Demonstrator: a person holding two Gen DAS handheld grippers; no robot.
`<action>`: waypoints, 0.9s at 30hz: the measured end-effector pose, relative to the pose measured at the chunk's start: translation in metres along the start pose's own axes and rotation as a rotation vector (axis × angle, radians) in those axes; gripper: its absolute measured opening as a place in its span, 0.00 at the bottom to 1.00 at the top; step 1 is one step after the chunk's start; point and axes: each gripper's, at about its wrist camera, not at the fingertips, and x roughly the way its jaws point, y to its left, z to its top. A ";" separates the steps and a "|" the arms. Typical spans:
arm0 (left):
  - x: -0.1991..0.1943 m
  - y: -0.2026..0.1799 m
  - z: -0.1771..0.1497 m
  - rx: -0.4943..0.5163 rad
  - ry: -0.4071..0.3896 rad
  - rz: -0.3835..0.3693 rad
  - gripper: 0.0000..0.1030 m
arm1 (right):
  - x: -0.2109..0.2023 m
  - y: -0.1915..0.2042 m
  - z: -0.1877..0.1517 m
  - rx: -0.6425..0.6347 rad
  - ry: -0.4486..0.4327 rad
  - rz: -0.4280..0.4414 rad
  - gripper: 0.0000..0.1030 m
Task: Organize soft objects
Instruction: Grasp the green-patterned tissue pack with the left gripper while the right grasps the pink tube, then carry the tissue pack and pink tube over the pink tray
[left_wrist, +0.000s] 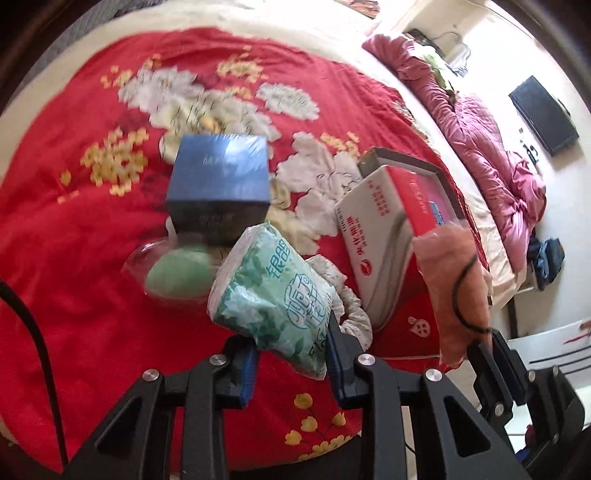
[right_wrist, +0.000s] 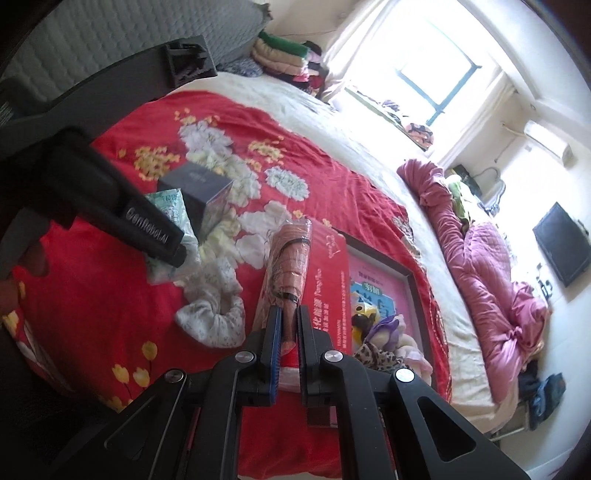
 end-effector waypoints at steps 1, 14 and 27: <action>-0.005 -0.004 0.000 0.012 -0.008 0.002 0.31 | -0.002 -0.002 0.001 0.011 -0.006 0.001 0.07; -0.050 -0.058 -0.003 0.136 -0.094 0.019 0.31 | -0.035 -0.051 0.006 0.190 -0.064 0.004 0.07; -0.064 -0.116 -0.003 0.244 -0.132 -0.006 0.31 | -0.056 -0.115 -0.009 0.333 -0.093 -0.044 0.07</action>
